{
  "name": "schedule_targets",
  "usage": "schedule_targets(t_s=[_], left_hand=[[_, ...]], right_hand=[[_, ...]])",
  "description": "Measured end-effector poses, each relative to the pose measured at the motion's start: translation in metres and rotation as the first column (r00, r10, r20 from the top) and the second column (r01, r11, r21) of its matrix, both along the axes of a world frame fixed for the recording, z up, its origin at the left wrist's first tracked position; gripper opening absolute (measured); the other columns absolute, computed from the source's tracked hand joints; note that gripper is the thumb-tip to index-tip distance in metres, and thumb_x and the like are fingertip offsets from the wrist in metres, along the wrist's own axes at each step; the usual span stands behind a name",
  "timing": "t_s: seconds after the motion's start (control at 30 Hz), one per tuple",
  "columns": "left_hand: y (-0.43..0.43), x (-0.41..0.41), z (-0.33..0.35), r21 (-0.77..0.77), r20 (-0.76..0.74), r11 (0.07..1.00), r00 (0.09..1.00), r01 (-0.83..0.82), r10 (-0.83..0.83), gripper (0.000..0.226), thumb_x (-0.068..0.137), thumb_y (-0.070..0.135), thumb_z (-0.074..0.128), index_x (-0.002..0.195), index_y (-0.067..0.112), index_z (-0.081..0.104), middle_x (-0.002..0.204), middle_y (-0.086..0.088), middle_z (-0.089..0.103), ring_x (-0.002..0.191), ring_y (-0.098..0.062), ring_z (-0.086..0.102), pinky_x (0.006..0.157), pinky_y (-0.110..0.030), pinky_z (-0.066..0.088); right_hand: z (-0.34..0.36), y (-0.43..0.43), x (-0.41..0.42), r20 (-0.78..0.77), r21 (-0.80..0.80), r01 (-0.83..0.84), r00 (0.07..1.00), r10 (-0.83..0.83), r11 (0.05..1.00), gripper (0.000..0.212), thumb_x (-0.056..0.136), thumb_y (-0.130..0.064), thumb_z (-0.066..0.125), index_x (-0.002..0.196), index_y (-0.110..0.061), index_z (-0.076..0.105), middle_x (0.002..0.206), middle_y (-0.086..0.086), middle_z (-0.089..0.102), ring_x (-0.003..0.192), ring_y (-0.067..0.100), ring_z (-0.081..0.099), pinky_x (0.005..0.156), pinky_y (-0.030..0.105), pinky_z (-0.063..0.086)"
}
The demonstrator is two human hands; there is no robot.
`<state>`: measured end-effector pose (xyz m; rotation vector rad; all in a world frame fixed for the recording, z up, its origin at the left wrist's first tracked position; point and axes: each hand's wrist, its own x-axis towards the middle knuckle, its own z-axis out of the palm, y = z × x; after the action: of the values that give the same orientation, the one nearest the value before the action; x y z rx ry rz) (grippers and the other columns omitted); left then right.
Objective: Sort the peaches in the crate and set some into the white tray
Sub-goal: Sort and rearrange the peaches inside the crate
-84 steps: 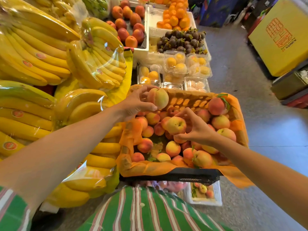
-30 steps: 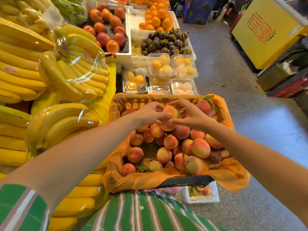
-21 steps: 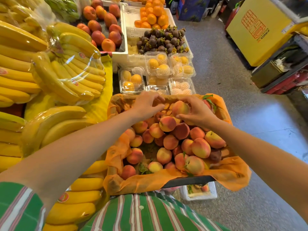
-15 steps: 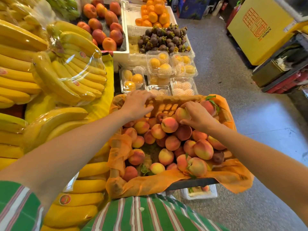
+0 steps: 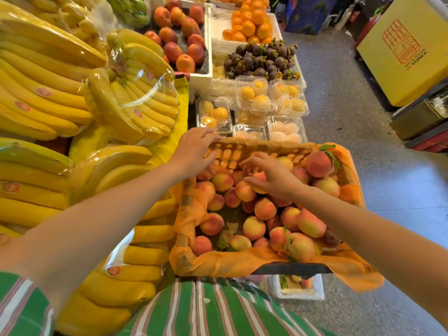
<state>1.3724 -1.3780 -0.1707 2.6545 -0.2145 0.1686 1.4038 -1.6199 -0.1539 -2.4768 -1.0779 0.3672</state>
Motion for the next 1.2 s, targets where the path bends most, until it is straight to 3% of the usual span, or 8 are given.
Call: schedule_targets(t_s=[0.3, 0.43, 0.53, 0.7, 0.8, 0.9, 1.03, 1.2], left_hand=[[0.015, -0.031, -0.017, -0.233, -0.134, 0.957, 0.980, -0.175, 0.147, 0.055, 0.097, 0.008, 0.042, 0.150, 0.007, 0.026, 0.158, -0.009, 0.023, 0.147, -0.022, 0.019, 0.120, -0.031, 0.015], [0.013, -0.033, -0.021, -0.319, -0.140, 0.929, 0.979, -0.188, 0.150, 0.054, 0.098, 0.006, 0.039, 0.150, 0.007, 0.025, 0.158, -0.009, 0.021, 0.147, -0.020, 0.017, 0.120, -0.029, 0.014], [0.014, -0.034, -0.023, -0.349, -0.131, 0.917, 0.979, -0.191, 0.154, 0.053, 0.098, 0.006, 0.039, 0.150, 0.008, 0.026, 0.158, -0.008, 0.023, 0.147, -0.018, 0.018, 0.117, -0.024, 0.014], [0.017, -0.033, -0.024, -0.355, -0.128, 0.916, 0.981, -0.185, 0.149, 0.053, 0.097, 0.008, 0.042, 0.148, 0.010, 0.030, 0.157, -0.008, 0.027, 0.146, -0.020, 0.021, 0.117, -0.027, 0.017], [0.021, -0.033, -0.023, -0.291, -0.101, 0.940, 0.983, -0.177, 0.154, 0.054, 0.093, 0.019, 0.048, 0.145, 0.012, 0.037, 0.154, -0.008, 0.031, 0.143, -0.023, 0.027, 0.118, -0.038, 0.023], [0.022, -0.035, -0.018, -0.113, 0.000, 0.989, 0.996, -0.093, 0.093, 0.062, 0.082, 0.052, 0.051, 0.135, 0.022, 0.050, 0.148, -0.004, 0.039, 0.139, -0.026, 0.029, 0.111, -0.043, 0.024], [0.013, -0.038, -0.013, 0.049, -0.036, 0.998, 0.999, 0.040, -0.038, 0.079, 0.067, 0.077, 0.056, 0.135, 0.035, 0.049, 0.134, 0.009, 0.054, 0.137, -0.020, 0.024, 0.102, -0.040, 0.013], [0.011, -0.039, -0.007, -0.028, -0.017, 0.999, 1.000, -0.016, 0.015, 0.074, 0.064, 0.080, 0.052, 0.124, 0.037, 0.058, 0.121, 0.005, 0.057, 0.128, -0.016, 0.031, 0.091, -0.031, 0.011]], right_hand=[[-0.042, 0.075, 0.000, -0.448, -0.085, 0.274, 0.848, -0.283, 0.958, 0.063, 0.088, -0.043, 0.063, 0.138, -0.009, 0.044, 0.133, 0.006, 0.056, 0.118, 0.020, 0.056, 0.094, 0.030, 0.048], [-0.064, 0.100, 0.000, -0.473, -0.093, 0.378, 0.798, -0.375, 0.921, 0.050, 0.082, -0.049, 0.069, 0.110, -0.010, 0.056, 0.101, 0.000, 0.061, 0.090, 0.015, 0.060, 0.076, 0.030, 0.051], [-0.072, 0.110, -0.004, -0.404, -0.052, 0.476, 0.794, -0.454, 0.878, 0.041, 0.079, -0.047, 0.072, 0.068, -0.020, 0.044, 0.065, -0.005, 0.047, 0.056, 0.008, 0.044, 0.049, 0.021, 0.031], [-0.071, 0.106, -0.010, -0.383, 0.028, 0.550, 0.777, -0.499, 0.834, 0.038, 0.075, -0.047, 0.076, 0.069, -0.020, 0.049, 0.065, -0.007, 0.051, 0.058, 0.006, 0.050, 0.050, 0.022, 0.035], [-0.066, 0.092, -0.013, -0.472, 0.067, 0.604, 0.720, -0.508, 0.794, 0.050, 0.076, -0.050, 0.074, 0.106, -0.013, 0.057, 0.096, -0.004, 0.062, 0.088, 0.012, 0.062, 0.069, 0.024, 0.048], [-0.055, 0.075, -0.012, -0.614, 0.099, 0.622, 0.653, -0.444, 0.777, 0.049, 0.083, -0.049, 0.067, 0.117, -0.017, 0.054, 0.109, 0.000, 0.063, 0.098, 0.013, 0.061, 0.080, 0.030, 0.052], [-0.032, 0.064, -0.015, -0.678, 0.169, 0.577, 0.657, -0.331, 0.799, 0.039, 0.087, -0.047, 0.063, 0.110, -0.015, 0.063, 0.094, -0.003, 0.067, 0.082, 0.011, 0.062, 0.071, 0.024, 0.048], [-0.031, 0.054, -0.014, -0.759, 0.230, 0.540, 0.621, -0.198, 0.810, 0.033, 0.096, -0.046, 0.048, 0.095, -0.017, 0.065, 0.075, -0.005, 0.062, 0.065, 0.010, 0.054, 0.064, 0.026, 0.044]])
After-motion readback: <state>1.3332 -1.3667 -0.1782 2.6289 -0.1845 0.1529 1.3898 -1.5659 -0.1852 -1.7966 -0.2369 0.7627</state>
